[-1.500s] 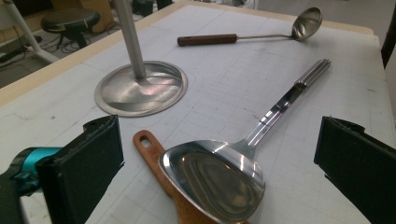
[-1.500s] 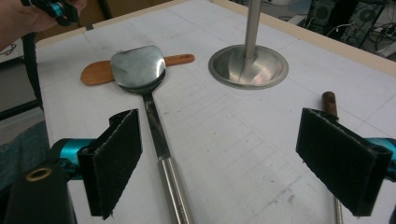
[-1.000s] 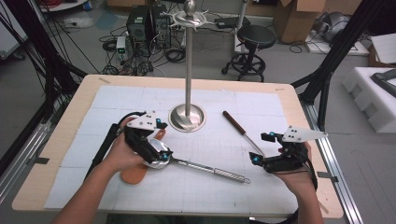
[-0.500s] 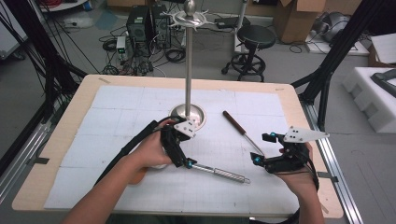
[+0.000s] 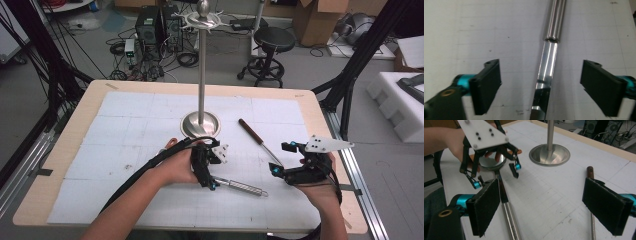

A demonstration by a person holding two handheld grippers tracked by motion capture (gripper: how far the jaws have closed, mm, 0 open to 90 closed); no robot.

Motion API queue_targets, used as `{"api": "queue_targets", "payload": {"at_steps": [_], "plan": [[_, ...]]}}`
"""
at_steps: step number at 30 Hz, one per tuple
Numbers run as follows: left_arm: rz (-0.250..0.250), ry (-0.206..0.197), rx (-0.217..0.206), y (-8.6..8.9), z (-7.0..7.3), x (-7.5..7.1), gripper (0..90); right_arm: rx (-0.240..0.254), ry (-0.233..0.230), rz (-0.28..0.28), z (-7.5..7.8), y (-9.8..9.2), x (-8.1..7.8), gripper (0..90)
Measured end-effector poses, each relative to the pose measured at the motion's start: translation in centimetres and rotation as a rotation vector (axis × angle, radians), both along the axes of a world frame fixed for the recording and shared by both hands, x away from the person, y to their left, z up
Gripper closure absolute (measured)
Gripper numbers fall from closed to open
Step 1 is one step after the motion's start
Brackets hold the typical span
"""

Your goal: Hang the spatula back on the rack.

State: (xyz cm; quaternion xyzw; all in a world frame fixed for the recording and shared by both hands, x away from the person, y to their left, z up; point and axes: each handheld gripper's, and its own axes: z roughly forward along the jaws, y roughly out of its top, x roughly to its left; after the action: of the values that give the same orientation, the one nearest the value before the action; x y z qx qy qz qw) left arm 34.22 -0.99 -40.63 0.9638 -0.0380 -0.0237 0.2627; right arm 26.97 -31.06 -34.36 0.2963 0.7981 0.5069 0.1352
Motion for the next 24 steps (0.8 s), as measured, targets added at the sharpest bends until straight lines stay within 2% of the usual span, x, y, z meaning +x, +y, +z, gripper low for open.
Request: {"api": "queue_targets", "payload": {"at_steps": [1,5,7,10,13,19,21,24], "plan": [[-0.006,-0.001,0.025,-0.2,-0.3,0.0,28.6,0.0,0.0,0.0,0.0,0.0,0.0,13.9],[-0.018,0.005,0.068,-0.7,-1.4,0.1,37.1,-0.003,0.0,-0.005,-0.1,0.1,0.0,13.9],[-0.018,-0.002,0.07,-0.8,-1.4,0.0,39.8,-0.007,0.002,-0.004,-0.2,0.1,0.1,13.9],[-0.027,0.014,0.06,-1.1,-1.2,0.0,43.9,-0.01,0.008,-0.003,-0.2,0.1,0.2,13.9],[-0.036,0.012,0.065,-1.6,-1.3,-0.1,46.9,-0.01,0.008,-0.002,-0.3,0.2,0.2,13.9],[-0.031,-0.023,0.082,-2.1,-1.2,-0.4,55.2,-0.01,0.019,-0.002,-0.5,0.4,0.4,13.9],[-0.041,-0.054,0.1,-2.3,-1.1,-0.9,57.0,-0.017,0.022,-0.001,-0.6,0.5,0.5,13.9],[-0.062,-0.054,0.112,-2.4,-1.0,-1.5,68.6,-0.023,0.021,0.004,-0.7,0.6,0.6,13.9]]}}
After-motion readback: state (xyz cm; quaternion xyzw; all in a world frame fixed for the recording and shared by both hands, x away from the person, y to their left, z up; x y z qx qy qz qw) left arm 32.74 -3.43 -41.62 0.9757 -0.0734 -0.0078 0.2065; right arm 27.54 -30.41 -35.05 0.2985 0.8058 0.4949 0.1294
